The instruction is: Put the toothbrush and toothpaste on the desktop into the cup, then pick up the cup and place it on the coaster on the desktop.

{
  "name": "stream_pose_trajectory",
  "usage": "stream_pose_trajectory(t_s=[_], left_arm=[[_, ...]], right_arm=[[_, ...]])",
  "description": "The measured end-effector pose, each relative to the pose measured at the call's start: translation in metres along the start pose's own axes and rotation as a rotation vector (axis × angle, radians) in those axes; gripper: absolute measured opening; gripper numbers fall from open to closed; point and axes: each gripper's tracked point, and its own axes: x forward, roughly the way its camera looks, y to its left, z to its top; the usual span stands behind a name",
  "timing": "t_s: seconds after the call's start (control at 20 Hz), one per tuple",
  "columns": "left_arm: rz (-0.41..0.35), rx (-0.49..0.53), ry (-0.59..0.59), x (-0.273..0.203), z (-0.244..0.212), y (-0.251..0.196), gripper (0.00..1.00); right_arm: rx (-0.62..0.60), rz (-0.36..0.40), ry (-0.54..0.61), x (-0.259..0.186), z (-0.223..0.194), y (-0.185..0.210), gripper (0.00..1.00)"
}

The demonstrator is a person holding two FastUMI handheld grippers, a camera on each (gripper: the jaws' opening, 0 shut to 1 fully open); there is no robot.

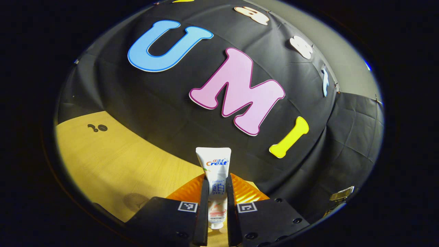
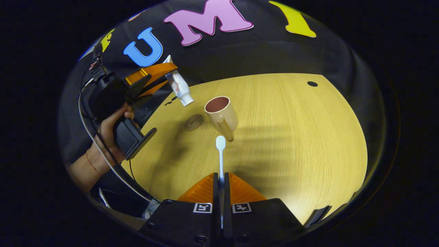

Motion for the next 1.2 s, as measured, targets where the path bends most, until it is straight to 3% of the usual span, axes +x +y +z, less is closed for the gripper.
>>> stream_pose_trajectory(t_s=[0.3, 0.65, 0.7, 0.75, 0.95, 1.05, 1.1, 1.2], left_arm=[[0.025, 0.068, 0.039, 0.042, -0.037, 0.011, 0.28], [0.024, 0.127, 0.158, 0.051, -0.091, 0.013, 0.28], [0.030, 0.138, 0.175, 0.051, -0.097, 0.014, 0.34], [0.032, 0.144, 0.194, 0.050, -0.102, 0.015, 0.30], [0.041, 0.136, 0.248, 0.044, -0.119, 0.017, 0.34], [0.049, 0.127, 0.267, 0.041, -0.128, 0.020, 0.27], [0.053, 0.123, 0.279, 0.037, -0.130, 0.021, 0.48], [0.041, 0.118, 0.262, 0.035, -0.127, 0.018, 0.51]], right_arm=[[0.003, -0.031, 0.006, -0.005, -0.006, -0.031, 0.07], [0.048, -0.067, -0.004, -0.006, -0.006, -0.054, 0.06], [0.051, -0.068, -0.008, -0.006, -0.004, -0.055, 0.06], [0.052, -0.069, -0.008, -0.005, -0.004, -0.056, 0.06], [0.050, -0.071, -0.008, -0.005, -0.005, -0.056, 0.06], [0.053, -0.068, -0.008, -0.005, -0.006, -0.055, 0.06], [0.052, -0.068, -0.008, -0.006, -0.006, -0.055, 0.06], [0.053, -0.067, -0.011, -0.006, -0.006, -0.054, 0.06]])
